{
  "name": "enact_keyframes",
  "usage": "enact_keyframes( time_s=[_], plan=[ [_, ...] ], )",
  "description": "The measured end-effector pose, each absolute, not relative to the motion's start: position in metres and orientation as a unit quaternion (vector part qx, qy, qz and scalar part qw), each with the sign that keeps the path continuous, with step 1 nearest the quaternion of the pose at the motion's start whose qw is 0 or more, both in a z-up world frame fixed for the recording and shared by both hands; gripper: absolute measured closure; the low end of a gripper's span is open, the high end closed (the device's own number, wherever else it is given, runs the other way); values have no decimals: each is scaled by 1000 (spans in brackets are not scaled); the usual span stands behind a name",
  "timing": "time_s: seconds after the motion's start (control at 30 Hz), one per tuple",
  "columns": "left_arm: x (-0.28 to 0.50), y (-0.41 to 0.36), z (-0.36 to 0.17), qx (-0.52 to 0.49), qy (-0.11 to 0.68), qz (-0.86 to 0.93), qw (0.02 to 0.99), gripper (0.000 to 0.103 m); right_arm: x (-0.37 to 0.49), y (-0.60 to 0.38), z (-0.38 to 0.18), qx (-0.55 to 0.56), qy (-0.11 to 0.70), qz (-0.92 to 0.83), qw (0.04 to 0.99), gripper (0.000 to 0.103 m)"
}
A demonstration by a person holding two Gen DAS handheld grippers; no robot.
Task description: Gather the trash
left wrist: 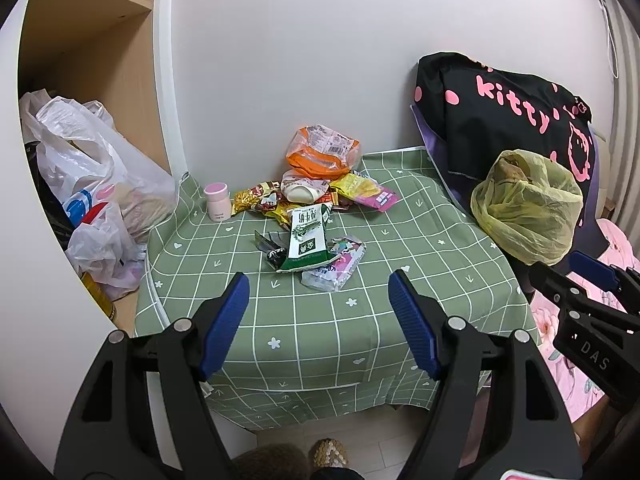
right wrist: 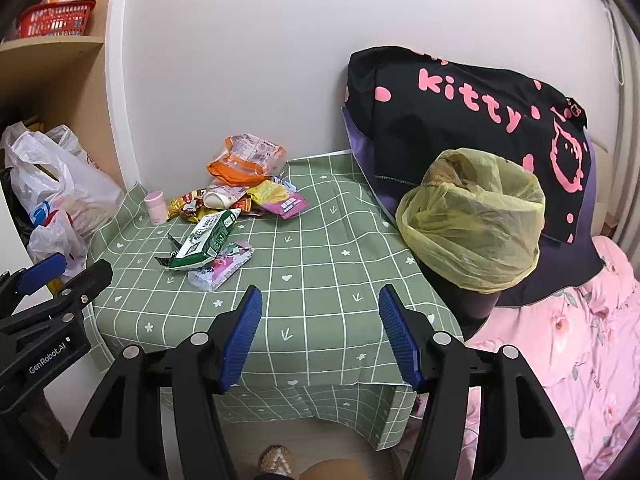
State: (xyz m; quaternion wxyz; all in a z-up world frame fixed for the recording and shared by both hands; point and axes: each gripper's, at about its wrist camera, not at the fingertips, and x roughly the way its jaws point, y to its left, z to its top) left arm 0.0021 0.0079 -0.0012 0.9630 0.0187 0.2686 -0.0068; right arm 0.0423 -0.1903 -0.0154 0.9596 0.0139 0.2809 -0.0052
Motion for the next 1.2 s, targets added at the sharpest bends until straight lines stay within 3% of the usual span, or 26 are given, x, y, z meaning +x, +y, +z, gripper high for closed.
enact_keyframes(
  time_s=[1.2],
  plan=[
    [1, 2, 3, 18, 265, -9, 964, 35, 37, -189, -13, 7, 273, -12, 962, 46]
  ],
)
